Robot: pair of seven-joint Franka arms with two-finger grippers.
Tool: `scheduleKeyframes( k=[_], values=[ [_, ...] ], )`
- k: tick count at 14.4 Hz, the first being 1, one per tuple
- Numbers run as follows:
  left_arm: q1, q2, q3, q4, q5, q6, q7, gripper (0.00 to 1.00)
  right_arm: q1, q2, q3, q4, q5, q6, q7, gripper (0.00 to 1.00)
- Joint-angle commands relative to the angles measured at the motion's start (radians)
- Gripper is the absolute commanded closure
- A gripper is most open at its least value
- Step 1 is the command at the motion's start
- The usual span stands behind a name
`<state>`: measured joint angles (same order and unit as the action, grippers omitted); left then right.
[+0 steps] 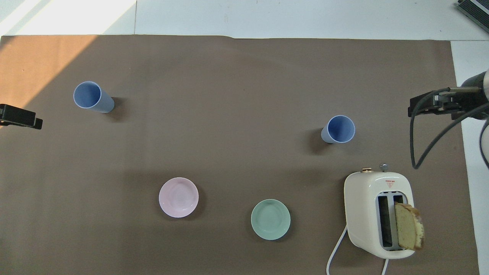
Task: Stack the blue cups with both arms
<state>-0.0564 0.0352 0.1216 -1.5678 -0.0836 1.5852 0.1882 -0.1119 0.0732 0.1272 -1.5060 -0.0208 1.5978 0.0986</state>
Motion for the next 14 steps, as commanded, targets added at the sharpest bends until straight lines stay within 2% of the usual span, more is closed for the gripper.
scheduleKeyframes(
  k=[1, 14],
  values=[
    [0.000, -0.035, -0.005, -0.044, 0.024, 0.032, -0.015, 0.00, -0.012, -0.021, 0.006, -0.025, 0.021, 0.002, 0.001, 0.00],
    [0.006, -0.024, -0.005, -0.037, 0.022, 0.081, -0.006, 0.00, -0.009, -0.019, 0.008, -0.023, 0.022, 0.004, 0.001, 0.00]
  ],
)
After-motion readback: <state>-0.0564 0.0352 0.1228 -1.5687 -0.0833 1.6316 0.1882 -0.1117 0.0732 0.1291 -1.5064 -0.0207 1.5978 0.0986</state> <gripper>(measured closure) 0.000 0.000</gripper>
